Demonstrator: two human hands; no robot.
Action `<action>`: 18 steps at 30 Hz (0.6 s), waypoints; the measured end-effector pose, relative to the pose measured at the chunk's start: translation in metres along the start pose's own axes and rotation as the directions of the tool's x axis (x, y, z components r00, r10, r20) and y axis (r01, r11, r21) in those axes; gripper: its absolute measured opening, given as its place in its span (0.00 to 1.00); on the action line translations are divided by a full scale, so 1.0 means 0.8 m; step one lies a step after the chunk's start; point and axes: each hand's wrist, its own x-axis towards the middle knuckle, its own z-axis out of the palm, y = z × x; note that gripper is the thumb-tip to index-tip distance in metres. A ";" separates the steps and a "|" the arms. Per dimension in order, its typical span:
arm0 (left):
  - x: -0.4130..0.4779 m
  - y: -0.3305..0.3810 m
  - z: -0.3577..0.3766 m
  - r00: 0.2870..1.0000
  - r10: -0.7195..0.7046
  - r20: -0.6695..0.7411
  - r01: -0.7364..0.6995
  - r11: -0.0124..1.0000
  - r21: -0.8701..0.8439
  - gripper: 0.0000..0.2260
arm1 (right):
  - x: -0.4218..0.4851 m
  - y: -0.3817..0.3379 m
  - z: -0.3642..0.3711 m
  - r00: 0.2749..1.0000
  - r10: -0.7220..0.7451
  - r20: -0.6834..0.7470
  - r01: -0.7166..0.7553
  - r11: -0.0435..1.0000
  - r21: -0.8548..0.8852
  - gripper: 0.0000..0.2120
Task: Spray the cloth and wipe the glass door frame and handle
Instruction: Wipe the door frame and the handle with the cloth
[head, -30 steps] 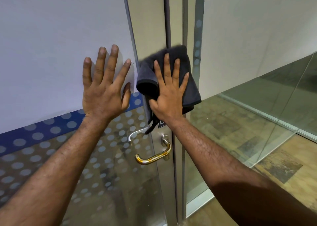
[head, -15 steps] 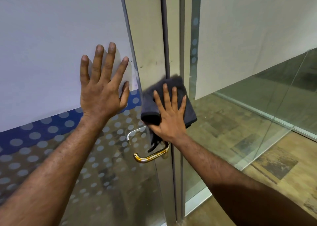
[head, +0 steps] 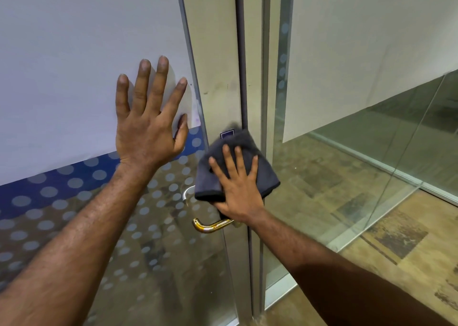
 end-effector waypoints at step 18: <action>-0.002 0.002 0.002 1.000 0.003 -0.001 -0.003 1.000 -0.010 0.28 | 0.061 -0.022 -0.049 0.984 0.061 -0.168 -0.010 0.956 0.292 0.42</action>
